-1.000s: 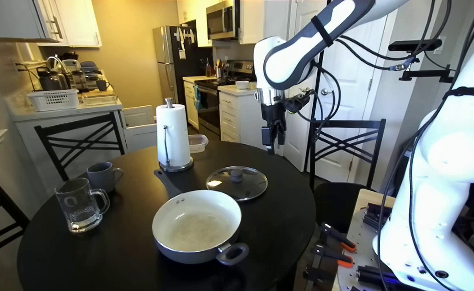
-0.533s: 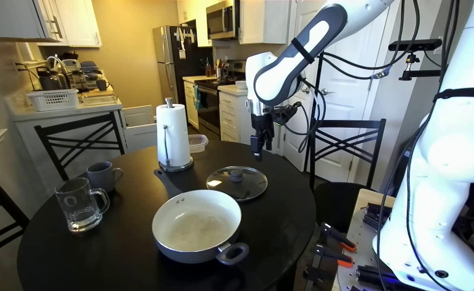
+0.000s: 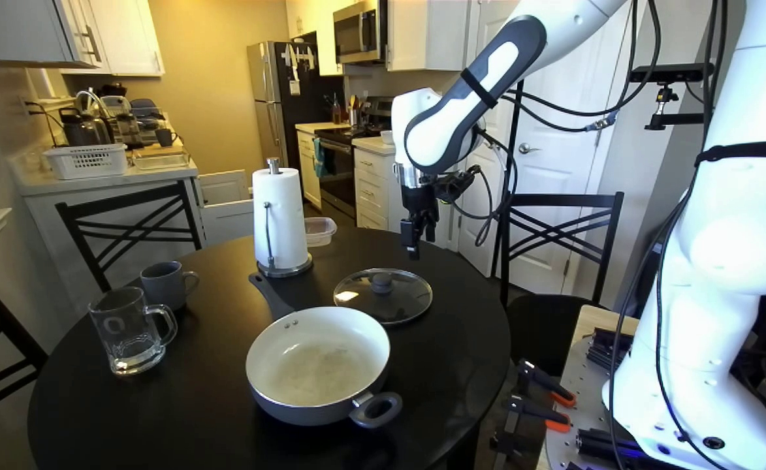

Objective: Put the lid on the pot

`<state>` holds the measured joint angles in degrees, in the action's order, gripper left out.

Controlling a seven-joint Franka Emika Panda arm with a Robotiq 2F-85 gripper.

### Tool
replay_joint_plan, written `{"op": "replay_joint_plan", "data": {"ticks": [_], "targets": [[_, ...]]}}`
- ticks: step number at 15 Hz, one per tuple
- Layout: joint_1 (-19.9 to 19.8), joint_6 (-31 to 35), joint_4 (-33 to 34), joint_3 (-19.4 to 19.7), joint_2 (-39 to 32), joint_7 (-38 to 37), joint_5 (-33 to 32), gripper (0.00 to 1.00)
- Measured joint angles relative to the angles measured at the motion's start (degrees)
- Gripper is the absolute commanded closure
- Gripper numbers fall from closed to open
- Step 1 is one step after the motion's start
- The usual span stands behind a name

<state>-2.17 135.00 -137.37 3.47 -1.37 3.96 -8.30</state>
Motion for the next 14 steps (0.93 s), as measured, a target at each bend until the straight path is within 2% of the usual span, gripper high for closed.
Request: {"op": "replay_joint_plan", "data": {"ticks": [4,7,14], "targets": [[0.00,0.29,0.28,0.08,-0.33,0.00,0.00,0.00],[-0.32,2.38,1.94,1.12,-3.14,-0.04,0.00,0.00],[-3.55,17.01,7.80,2.32,-16.98,0.24,1.44,0.00]]}}
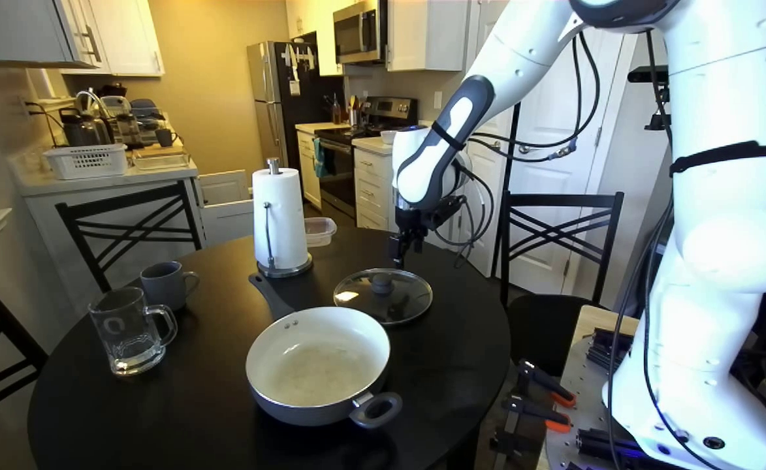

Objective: Put the lid on the pot

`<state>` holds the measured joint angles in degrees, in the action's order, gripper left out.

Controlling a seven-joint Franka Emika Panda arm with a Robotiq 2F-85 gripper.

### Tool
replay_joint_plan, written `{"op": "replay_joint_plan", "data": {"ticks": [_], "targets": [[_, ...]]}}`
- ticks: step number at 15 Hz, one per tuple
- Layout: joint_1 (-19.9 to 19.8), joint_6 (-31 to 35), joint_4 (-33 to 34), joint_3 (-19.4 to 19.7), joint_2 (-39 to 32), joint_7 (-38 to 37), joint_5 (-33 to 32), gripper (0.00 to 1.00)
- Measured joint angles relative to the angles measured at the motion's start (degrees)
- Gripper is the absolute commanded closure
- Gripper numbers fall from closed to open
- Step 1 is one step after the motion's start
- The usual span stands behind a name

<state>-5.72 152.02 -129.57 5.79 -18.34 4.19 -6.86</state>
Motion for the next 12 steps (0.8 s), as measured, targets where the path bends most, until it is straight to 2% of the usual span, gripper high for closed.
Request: {"op": "replay_joint_plan", "data": {"ticks": [3,8,12], "targets": [[-0.26,1.22,4.81,-1.31,-5.02,0.43,1.13,0.00],[-0.04,0.93,10.62,-5.61,-9.11,2.15,1.67,0.00],[0.43,-2.71,14.44,-6.99,-12.68,2.50,1.69,0.00]]}}
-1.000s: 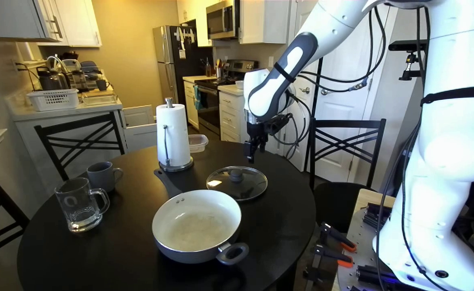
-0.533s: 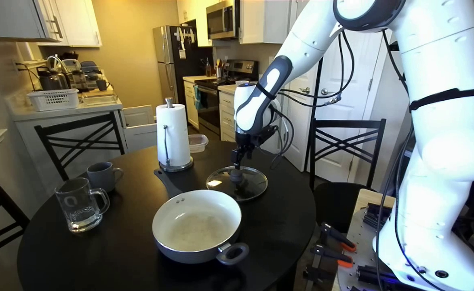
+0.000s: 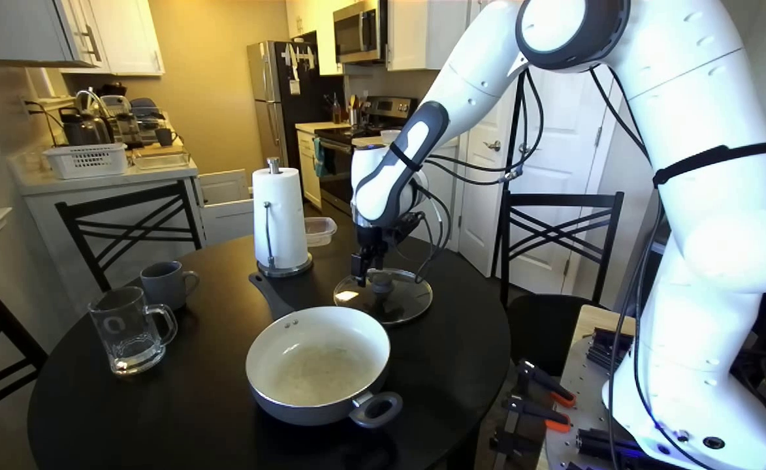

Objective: Put the lid on the pot

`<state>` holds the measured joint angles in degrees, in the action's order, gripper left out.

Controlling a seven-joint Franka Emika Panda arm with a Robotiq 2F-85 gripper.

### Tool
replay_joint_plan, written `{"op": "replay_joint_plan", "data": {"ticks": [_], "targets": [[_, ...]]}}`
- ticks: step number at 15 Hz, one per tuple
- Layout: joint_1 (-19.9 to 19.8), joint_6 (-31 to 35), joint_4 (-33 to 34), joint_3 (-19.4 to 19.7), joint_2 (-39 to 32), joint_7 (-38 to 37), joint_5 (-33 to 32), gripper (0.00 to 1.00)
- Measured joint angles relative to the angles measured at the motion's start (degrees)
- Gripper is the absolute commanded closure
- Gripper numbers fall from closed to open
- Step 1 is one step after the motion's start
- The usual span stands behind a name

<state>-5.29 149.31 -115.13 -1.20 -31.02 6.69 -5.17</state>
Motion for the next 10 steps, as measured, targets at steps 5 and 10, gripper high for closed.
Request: {"op": "replay_joint_plan", "data": {"ticks": [5,10], "targets": [[2.28,-5.17,3.61,2.42,-2.43,-0.38,-0.89,0.00],[2.83,-8.01,4.19,2.79,-2.43,-0.41,-0.80,0.00]]}}
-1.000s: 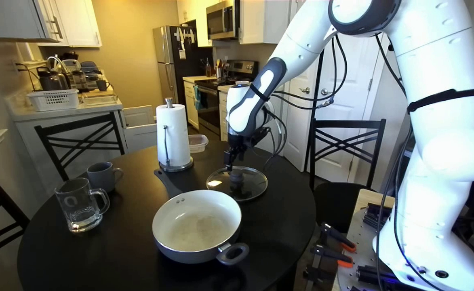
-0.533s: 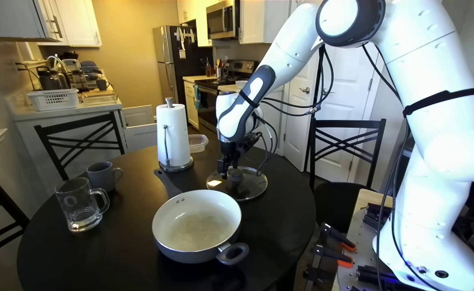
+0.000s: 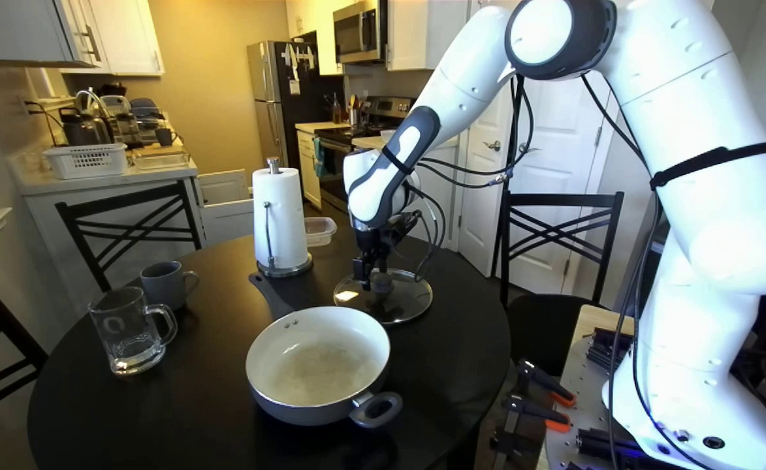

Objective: Put the lid on the pot

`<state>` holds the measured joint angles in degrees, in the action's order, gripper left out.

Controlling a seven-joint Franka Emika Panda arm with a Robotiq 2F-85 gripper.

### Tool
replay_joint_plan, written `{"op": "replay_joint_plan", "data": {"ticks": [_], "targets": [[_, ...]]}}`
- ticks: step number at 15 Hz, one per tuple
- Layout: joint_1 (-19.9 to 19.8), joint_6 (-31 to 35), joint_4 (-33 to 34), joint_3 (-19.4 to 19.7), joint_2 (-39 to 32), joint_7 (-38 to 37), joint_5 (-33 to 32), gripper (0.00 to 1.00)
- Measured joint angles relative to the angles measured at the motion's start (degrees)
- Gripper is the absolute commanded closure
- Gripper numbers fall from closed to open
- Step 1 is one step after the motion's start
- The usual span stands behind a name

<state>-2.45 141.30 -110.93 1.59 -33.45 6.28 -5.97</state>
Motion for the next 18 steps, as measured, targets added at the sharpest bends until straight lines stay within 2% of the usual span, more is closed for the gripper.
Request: {"op": "replay_joint_plan", "data": {"ticks": [9,16,17,18], "targets": [[-1.46,0.09,-2.17,1.49,0.59,-1.24,1.03,0.00],[-2.70,2.00,-2.46,0.92,0.76,-1.23,2.39,0.00],[-2.73,2.40,-2.46,0.81,0.76,-1.22,2.55,0.25],[-2.73,2.78,-2.46,0.71,0.77,-1.22,2.63,0.27]]}}
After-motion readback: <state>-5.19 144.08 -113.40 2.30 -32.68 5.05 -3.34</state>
